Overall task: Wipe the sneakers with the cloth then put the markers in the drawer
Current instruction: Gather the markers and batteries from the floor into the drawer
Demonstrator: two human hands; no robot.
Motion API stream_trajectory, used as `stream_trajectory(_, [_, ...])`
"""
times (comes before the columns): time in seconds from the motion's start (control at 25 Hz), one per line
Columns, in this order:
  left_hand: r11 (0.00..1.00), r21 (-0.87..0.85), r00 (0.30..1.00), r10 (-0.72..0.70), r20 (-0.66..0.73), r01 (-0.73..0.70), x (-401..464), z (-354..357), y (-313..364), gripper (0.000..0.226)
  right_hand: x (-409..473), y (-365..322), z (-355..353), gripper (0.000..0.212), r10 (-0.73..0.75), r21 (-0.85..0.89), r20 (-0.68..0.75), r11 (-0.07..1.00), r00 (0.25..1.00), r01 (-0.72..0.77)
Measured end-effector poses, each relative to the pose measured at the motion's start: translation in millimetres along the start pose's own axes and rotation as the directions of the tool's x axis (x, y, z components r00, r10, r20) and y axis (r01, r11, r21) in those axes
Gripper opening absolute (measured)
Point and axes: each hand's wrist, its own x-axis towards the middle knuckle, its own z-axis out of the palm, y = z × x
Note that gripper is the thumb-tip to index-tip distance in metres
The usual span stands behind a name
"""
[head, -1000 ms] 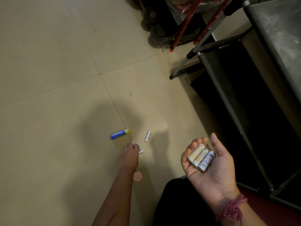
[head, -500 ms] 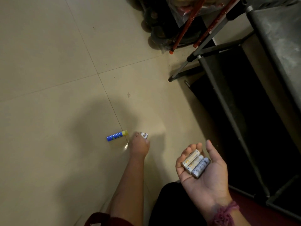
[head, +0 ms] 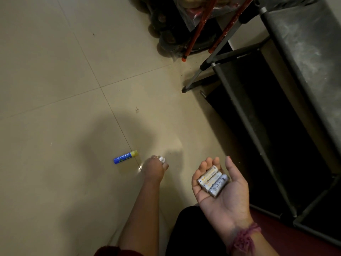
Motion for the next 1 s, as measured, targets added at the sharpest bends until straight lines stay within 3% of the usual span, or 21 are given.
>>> stream_trajectory(0.12, [0.917,-0.399,1.000,0.020,-0.007,-0.021,-26.4,-6.5,9.6,0.029,-1.5,-2.4,2.2,0.024,0.066,-0.038,0.076,0.997,0.995,-0.063])
stream_trajectory(0.2, [0.769,-0.635,0.996,-0.022,0.089,0.073,-46.6,-10.7,24.7,0.035,-4.4,-6.9,2.3,0.034,0.109,-0.072,0.172,0.993,0.979,-0.098])
stream_trajectory(0.28, [0.641,-0.754,0.986,-0.027,0.166,0.145,-65.8,-14.7,37.2,0.043,-9.3,-15.7,2.5,0.055,0.123,-0.078,0.271,0.991,0.955,-0.106])
stream_trajectory(0.6, [0.395,-0.909,0.973,0.116,0.198,0.138,-175.4,-62.4,107.8,0.028,-70.0,-53.4,-12.8,0.068,0.083,-0.108,0.420,0.993,0.904,-0.041])
stream_trajectory(0.72, [0.447,-0.890,0.959,0.201,0.200,0.092,-210.4,-73.5,131.5,0.027,-106.4,-63.4,-31.1,0.080,0.034,-0.060,0.438,0.998,0.898,-0.008])
stream_trajectory(0.8, [0.487,-0.869,0.947,0.234,0.220,0.082,-233.9,-79.3,150.7,0.033,-137.9,-71.5,-45.1,0.076,-0.017,0.006,0.421,1.000,0.907,0.015])
stream_trajectory(0.92, [0.461,-0.869,0.920,0.234,0.313,0.179,-275.8,-89.9,179.5,0.055,-190.6,-84.0,-66.0,0.054,-0.087,0.019,0.392,0.996,0.916,0.086])
stream_trajectory(1.0, [0.447,-0.865,0.904,0.233,0.359,0.229,-308.2,-95.5,196.4,0.054,-226.4,-92.1,-86.2,0.067,-0.161,0.056,0.410,0.987,0.898,0.151])
